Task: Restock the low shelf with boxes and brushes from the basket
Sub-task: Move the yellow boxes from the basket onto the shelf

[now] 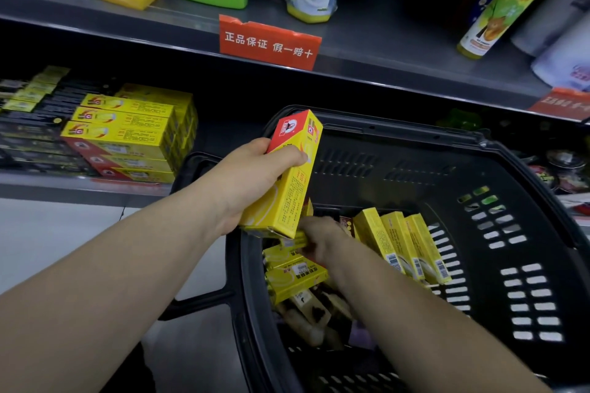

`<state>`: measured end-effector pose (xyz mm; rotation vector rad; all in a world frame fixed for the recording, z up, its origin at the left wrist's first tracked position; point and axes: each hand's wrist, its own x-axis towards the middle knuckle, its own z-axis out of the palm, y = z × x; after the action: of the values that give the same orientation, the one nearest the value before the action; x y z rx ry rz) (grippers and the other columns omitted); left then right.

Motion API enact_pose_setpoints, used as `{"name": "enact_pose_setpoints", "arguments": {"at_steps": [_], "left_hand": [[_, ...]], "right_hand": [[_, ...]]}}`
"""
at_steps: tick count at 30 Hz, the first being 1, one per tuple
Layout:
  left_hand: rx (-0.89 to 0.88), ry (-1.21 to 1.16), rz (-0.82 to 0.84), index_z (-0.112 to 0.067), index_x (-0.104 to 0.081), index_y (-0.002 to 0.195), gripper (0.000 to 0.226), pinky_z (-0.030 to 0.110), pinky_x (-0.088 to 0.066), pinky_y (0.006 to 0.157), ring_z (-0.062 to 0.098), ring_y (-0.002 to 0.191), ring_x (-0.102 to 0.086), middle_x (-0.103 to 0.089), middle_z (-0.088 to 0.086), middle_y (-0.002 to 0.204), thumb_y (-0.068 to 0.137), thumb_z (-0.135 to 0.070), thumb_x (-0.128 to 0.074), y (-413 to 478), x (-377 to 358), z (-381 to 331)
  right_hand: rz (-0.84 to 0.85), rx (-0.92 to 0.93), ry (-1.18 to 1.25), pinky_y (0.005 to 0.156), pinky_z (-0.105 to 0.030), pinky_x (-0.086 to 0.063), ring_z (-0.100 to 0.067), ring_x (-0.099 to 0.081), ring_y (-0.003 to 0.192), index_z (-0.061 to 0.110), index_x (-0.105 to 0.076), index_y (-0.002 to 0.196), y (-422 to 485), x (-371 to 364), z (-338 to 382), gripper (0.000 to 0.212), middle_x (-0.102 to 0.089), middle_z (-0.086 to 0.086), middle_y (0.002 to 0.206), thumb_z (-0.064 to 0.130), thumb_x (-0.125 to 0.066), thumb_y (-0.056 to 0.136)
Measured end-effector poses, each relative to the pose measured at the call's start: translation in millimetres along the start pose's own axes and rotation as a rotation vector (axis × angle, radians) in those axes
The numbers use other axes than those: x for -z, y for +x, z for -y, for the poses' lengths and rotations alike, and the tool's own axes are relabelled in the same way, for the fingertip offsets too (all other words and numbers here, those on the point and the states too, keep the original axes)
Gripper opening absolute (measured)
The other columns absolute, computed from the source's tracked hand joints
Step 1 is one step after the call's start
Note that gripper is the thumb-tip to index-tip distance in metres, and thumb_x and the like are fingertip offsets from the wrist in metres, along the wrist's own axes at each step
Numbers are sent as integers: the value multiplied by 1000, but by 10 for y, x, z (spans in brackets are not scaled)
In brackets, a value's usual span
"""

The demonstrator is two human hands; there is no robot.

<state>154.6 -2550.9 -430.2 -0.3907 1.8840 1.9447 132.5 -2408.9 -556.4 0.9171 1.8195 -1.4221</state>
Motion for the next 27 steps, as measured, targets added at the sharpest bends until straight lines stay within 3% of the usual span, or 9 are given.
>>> {"name": "enact_pose_setpoints", "arguments": {"at_steps": [2,6,10,13,16,19,22,25,27], "left_hand": [[-10,-11,-5,-28,-57,114,36,47,-55,82,25,91,-69,-72,6,98,80,-40,-65,5,-8,5],[-55,-57,-36,-33,-53,113,32,39,-57,73,20,87,-69,-71,0,95,83,-41,-62,16,-77,14],[-82,-194,-46,-31,-52,114,34,35,-56,73,16,85,-70,-73,-3,95,83,-38,-64,-23,-221,52],[-68,-166,-40,-27,-48,122,73,39,-56,78,17,90,-69,-70,-2,103,59,-47,-78,-74,-253,95],[-87,-116,-73,-27,-50,119,75,30,-55,68,12,86,-69,-71,-5,100,53,-38,-84,-87,-184,108],[-97,-108,-125,-30,-52,111,61,26,-51,62,8,81,-69,-71,-7,95,60,-31,-84,-68,-93,76],[-94,-104,-140,-31,-52,106,54,31,-52,68,12,85,-68,-70,-5,96,63,-29,-83,-57,-51,47],[-96,-99,-131,-31,-51,104,51,30,-52,68,13,86,-67,-70,-5,96,64,-28,-83,-66,-56,45],[-93,-92,-125,-30,-50,106,52,29,-51,66,12,85,-67,-69,-5,97,65,-29,-82,-66,-66,53]], "right_hand": [[-15,94,104,58,-31,-50,-29,-62,72,5,-60,100,-202,195,57,23,-66,-18,97,5,-66,78],[101,562,191,73,-44,-59,-30,-69,87,29,-49,115,-794,545,87,45,-70,-6,100,13,-65,77],[231,896,-73,89,-29,-51,-4,-61,108,55,-36,126,-1271,522,37,48,-62,20,118,41,-56,84],[316,914,-212,99,-15,-39,10,-43,123,67,-21,130,-1379,475,-6,55,-44,36,133,48,-49,86],[424,857,-180,107,-33,-36,-3,-44,129,60,-29,134,-1317,574,64,50,-46,24,139,55,-45,87],[345,809,-112,94,-36,-50,-15,-61,109,28,-58,121,-1040,669,160,32,-65,1,118,34,-39,97],[145,670,-598,92,-47,-49,-26,-63,96,18,-60,111,-614,626,88,20,-65,-7,111,15,-51,93],[265,514,-1303,102,-38,-42,-21,-50,115,21,-45,133,-235,503,-206,55,-48,-7,135,22,-66,83],[341,573,-1554,99,-35,-40,-28,-41,127,21,-33,142,-101,370,-422,70,-36,-8,143,24,-68,82]]}}
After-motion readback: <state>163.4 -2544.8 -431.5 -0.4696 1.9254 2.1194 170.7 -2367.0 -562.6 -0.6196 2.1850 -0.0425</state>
